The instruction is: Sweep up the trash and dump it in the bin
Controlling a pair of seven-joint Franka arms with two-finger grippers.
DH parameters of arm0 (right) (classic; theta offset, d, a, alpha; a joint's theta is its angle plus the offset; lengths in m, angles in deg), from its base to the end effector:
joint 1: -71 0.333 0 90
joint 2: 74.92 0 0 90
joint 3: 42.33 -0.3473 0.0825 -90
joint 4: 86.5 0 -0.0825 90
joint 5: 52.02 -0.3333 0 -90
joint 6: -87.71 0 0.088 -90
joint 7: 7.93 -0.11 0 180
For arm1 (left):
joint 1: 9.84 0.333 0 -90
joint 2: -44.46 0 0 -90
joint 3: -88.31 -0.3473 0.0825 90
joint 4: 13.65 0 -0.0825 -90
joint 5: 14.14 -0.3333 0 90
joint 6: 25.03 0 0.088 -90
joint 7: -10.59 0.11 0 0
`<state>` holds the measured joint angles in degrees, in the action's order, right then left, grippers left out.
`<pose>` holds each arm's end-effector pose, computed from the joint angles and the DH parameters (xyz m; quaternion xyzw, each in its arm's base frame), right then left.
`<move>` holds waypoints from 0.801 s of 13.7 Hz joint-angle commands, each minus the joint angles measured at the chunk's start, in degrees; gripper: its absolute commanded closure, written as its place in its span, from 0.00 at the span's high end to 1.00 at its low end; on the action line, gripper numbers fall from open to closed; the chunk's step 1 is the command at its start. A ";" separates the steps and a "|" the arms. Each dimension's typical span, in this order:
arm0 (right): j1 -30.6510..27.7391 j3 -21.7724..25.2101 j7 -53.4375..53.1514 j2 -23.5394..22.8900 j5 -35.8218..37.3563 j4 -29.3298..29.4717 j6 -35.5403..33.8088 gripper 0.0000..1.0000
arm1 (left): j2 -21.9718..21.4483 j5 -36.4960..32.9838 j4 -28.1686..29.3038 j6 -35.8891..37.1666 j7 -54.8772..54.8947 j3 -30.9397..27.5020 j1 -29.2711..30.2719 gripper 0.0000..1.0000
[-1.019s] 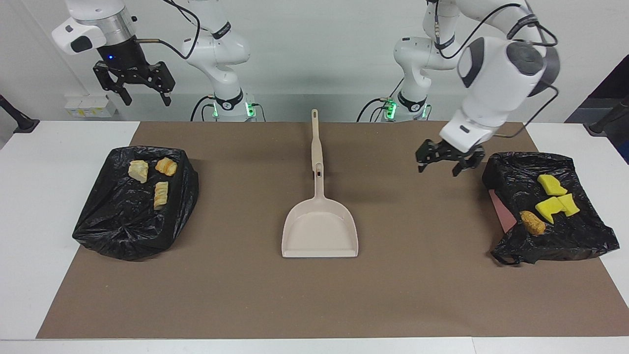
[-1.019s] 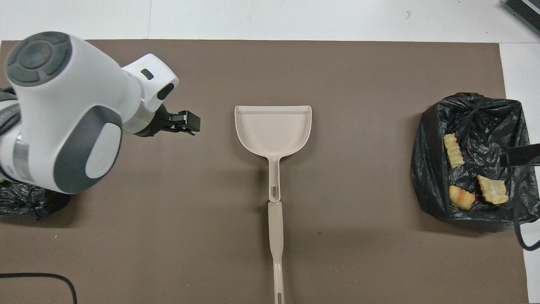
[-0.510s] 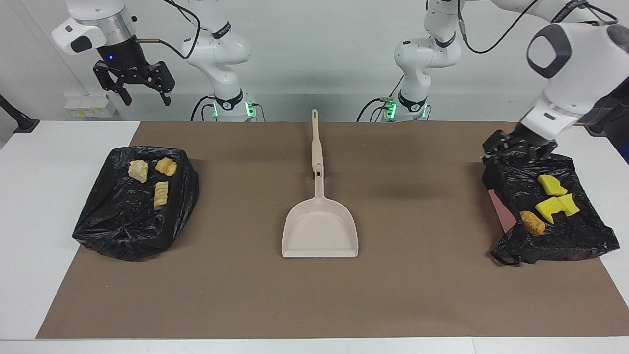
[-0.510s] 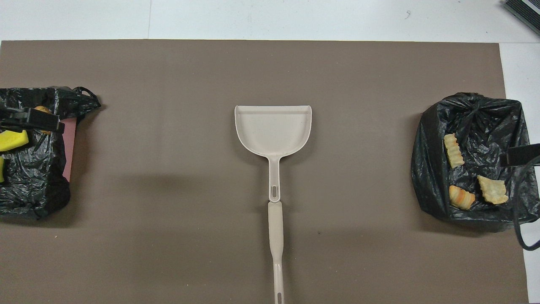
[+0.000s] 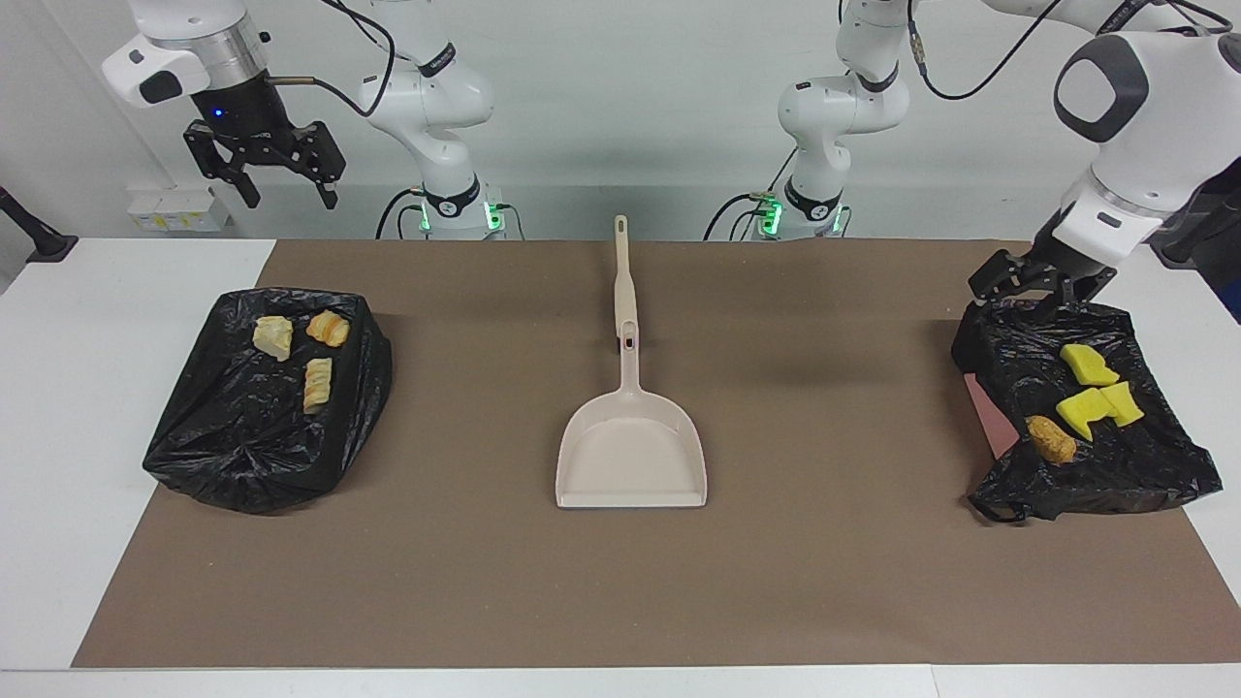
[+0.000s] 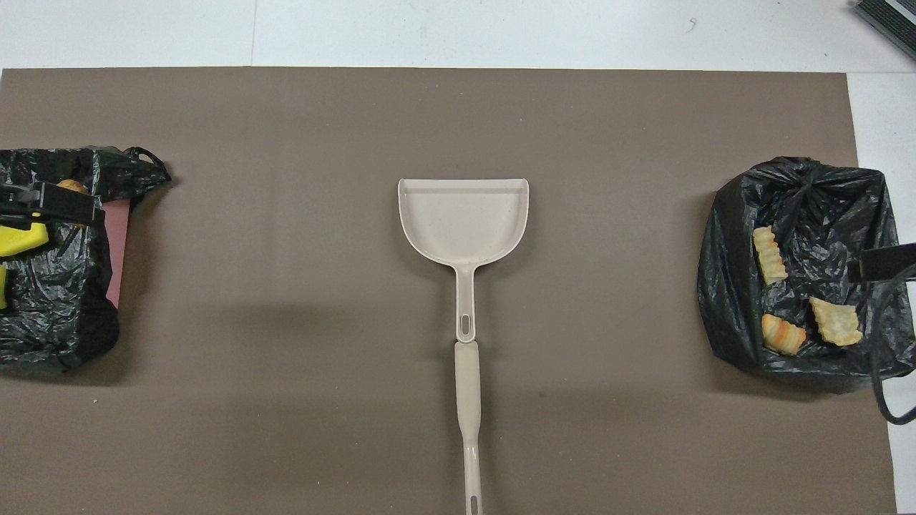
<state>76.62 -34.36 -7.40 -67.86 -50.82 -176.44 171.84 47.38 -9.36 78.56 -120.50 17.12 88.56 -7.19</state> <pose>0.4498 -0.0268 0.7023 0.9998 -0.0166 0.0103 0.0021 0.5280 0.0138 0.6189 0.9986 -0.0321 0.0062 0.0413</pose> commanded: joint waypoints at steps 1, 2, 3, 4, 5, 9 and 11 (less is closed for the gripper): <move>0.00 0.11 0.09 0.59 -0.41 -0.67 0.16 1.00 | -3.71 -2.15 0.26 3.96 -0.56 -0.34 -1.06 1.00; 0.00 0.20 0.17 0.59 -0.41 -0.67 0.16 1.00 | -4.33 -2.32 0.17 4.75 -0.38 -0.43 -1.06 1.00; 0.00 0.11 0.17 0.59 -0.41 -0.67 0.16 1.00 | -4.25 -3.89 -0.70 7.37 0.32 -0.17 -1.06 1.00; 0.00 0.11 0.09 0.59 -0.41 -0.67 0.16 1.00 | -3.81 -6.08 -2.45 9.66 0.84 0.27 -1.15 1.00; 0.00 0.11 0.17 0.59 -0.41 -0.67 0.16 1.00 | -3.54 -6.62 -3.25 10.55 0.94 1.41 -1.06 1.00; 0.00 0.11 0.09 0.59 -0.41 -0.67 0.16 1.00 | -3.72 -5.92 -3.43 11.79 1.03 1.68 -1.06 1.00; 0.00 0.11 0.09 0.59 -0.41 -0.67 0.16 1.00 | -3.72 -5.84 -3.35 11.27 1.11 1.68 -1.06 1.00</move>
<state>76.62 -34.36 -7.40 -67.86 -50.82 -176.44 171.84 43.26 -14.66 76.43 -110.35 17.61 90.45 -7.86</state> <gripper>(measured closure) 0.000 0.000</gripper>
